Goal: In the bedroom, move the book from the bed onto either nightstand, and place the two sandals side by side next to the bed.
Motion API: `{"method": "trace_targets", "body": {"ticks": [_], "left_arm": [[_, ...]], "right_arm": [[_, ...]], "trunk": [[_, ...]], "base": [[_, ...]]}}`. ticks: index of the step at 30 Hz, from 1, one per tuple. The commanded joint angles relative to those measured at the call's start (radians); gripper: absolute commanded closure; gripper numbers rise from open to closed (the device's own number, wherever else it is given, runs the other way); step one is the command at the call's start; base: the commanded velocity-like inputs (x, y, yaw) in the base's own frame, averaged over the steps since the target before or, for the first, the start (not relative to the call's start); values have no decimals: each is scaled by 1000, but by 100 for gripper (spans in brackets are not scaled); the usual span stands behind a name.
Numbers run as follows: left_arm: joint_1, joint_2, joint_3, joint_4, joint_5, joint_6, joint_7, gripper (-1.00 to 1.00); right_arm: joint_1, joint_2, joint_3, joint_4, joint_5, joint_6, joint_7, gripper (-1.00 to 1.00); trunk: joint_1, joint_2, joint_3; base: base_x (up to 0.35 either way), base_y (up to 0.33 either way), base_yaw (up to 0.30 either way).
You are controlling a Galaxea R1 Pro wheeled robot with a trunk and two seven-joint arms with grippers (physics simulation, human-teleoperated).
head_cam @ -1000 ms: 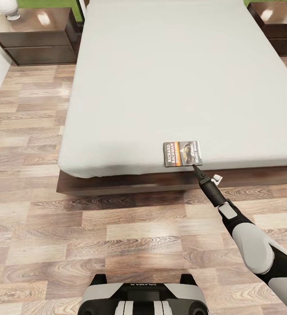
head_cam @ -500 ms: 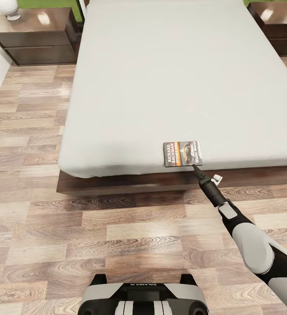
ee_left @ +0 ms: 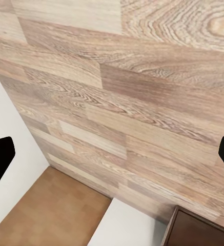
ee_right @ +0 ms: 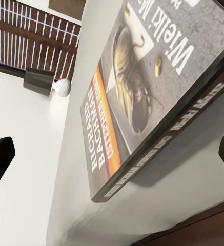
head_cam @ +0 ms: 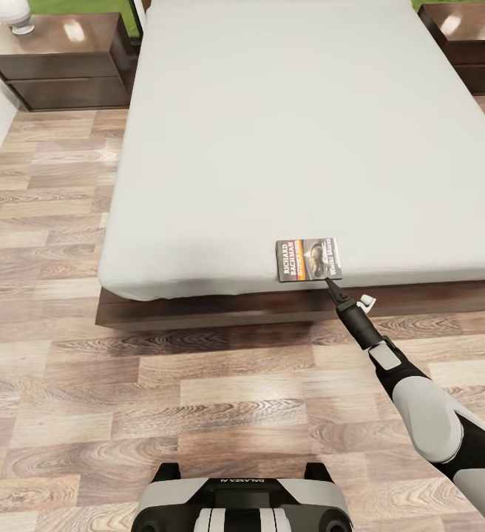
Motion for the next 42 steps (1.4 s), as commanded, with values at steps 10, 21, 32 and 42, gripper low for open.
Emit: {"method": "trace_targets", "body": {"ticks": [10,21,32,42], "left_arm": [[-1,0,3,-1,-4,4,1,-100],[-1,0,3,-1,-4,4,1,-100],[0,0,3,-1,-4,4,1,-100],[-1,0,2,-1,-4,4,1,-100]], "right_arm": [[0,0,2,1,-8,7,3,-100],[0,0,2,5,-8,8,3,-100],[0,0,2,6,-8,7,3,-100],[0,0,2,6,-8,6,-2,-100]], "trunk": [[0,0,0],[0,0,0],[0,0,0],[0,0,0]], "base": [[0,0,0],[38,0,0],[6,0,0],[7,6,0]]}}
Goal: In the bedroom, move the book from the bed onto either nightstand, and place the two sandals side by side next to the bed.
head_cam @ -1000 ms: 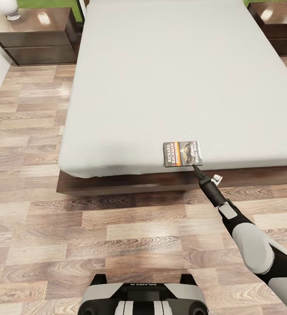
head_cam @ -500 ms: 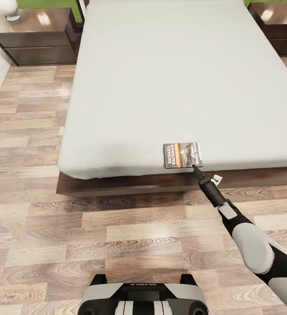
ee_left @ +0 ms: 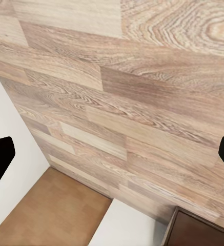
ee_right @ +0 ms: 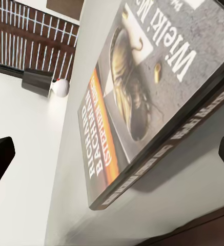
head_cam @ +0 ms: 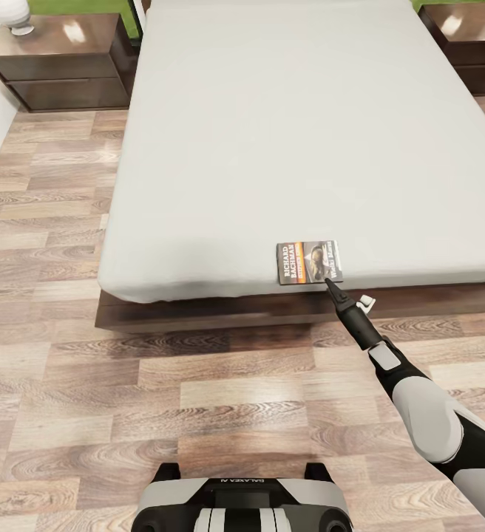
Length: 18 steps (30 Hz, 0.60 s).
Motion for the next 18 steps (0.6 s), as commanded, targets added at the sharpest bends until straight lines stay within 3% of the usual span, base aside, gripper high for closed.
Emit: {"method": "trace_targets", "body": {"ticks": [1,18], "left_arm": [[0,0,3,-1,-4,3,1,-100],[0,0,3,-1,-4,3,1,-100]], "right_arm": [[0,0,2,1,-9,7,3,-100],[0,0,2,1,-8,7,-18,-100]], "trunk": [[0,0,0],[0,0,0]], "base": [[40,39,0],[29,30,0]]}}
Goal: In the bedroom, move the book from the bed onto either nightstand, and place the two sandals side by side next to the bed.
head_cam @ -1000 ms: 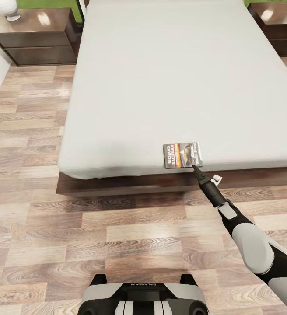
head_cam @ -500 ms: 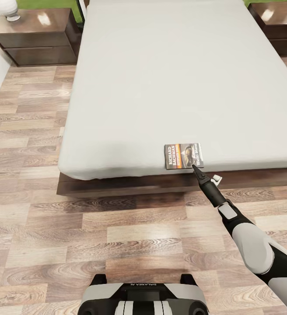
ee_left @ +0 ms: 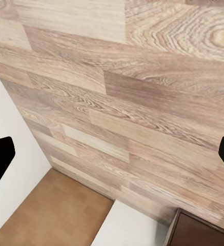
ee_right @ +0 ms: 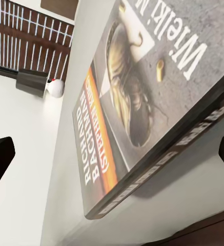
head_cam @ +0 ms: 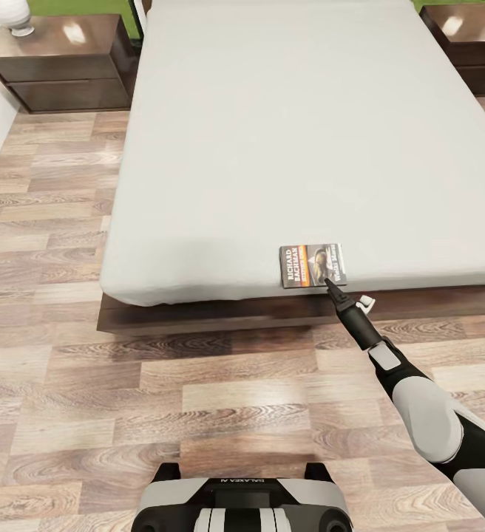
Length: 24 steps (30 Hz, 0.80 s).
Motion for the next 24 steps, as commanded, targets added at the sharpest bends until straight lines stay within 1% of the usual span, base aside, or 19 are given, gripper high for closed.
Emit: {"method": "trace_targets", "body": {"ticks": [1,4,13,18,24], "left_arm": [[-1,0,3,-1,-4,4,1,-100],[-1,0,3,-1,-4,4,1,-100],[-1,0,2,-1,-4,4,2,-100],[-1,0,3,-1,-4,4,2,-100],[-1,0,3,-1,-4,4,2,-100]], "right_arm": [[0,0,2,1,-9,7,3,-100],[0,0,3,1,-9,7,3,-100],[0,0,20,1,-9,7,2,-100],[-1,-1,22,1,-9,7,2,-100],[0,-2,23,2,-9,7,1,-100]], "trunk": [[0,0,0],[0,0,0],[0,0,0],[19,-35,-16],[19,-35,-16]], "base": [[3,3,0],[2,2,0],[0,0,0],[0,0,0],[0,0,0]]}}
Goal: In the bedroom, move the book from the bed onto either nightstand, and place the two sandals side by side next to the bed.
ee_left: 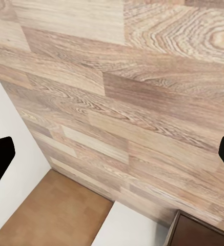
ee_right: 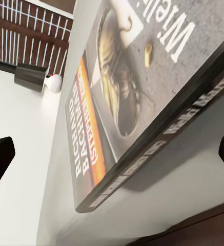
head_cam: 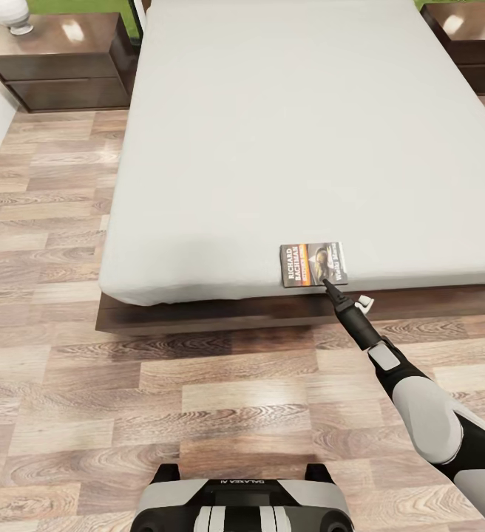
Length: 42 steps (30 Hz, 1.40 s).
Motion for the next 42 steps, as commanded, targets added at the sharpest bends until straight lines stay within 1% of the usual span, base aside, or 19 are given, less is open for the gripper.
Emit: {"method": "trace_targets", "body": {"ticks": [1,15,20,42], "left_arm": [[-1,0,3,-1,-4,4,1,-100],[-1,0,3,-1,-3,4,1,-100],[-1,0,3,-1,-3,4,0,-100],[0,0,3,-1,-3,4,-1,-100]], "right_arm": [[0,0,2,1,-9,7,3,-100],[-1,-1,3,1,-9,7,3,-100],[-1,-3,3,1,-9,7,3,-100],[-1,-7,9,1,-9,7,3,-100]], "trunk": [[0,0,0],[0,0,0],[19,-35,-16],[19,-35,-16]], "base": [[0,0,0],[0,0,0],[0,0,0],[0,0,0]]}}
